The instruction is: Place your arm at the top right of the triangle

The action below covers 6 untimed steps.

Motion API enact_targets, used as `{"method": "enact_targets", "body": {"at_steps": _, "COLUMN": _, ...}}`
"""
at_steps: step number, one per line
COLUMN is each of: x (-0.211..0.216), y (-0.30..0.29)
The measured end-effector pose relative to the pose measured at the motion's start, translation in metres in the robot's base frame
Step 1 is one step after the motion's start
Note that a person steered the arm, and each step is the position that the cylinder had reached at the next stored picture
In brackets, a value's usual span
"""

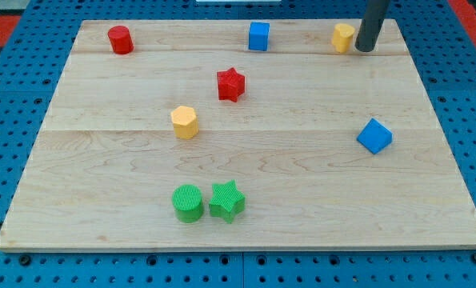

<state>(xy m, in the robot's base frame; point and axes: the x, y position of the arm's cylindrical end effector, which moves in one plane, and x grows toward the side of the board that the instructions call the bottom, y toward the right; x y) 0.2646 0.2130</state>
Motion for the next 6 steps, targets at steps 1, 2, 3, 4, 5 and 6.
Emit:
{"method": "enact_targets", "body": {"at_steps": 1, "x": 0.000, "y": 0.001}}
{"method": "enact_targets", "body": {"at_steps": 2, "x": 0.000, "y": 0.002}}
{"method": "enact_targets", "body": {"at_steps": 3, "x": 0.000, "y": 0.002}}
{"method": "enact_targets", "body": {"at_steps": 4, "x": 0.003, "y": 0.001}}
{"method": "enact_targets", "body": {"at_steps": 5, "x": 0.017, "y": -0.017}}
{"method": "enact_targets", "body": {"at_steps": 6, "x": 0.038, "y": -0.031}}
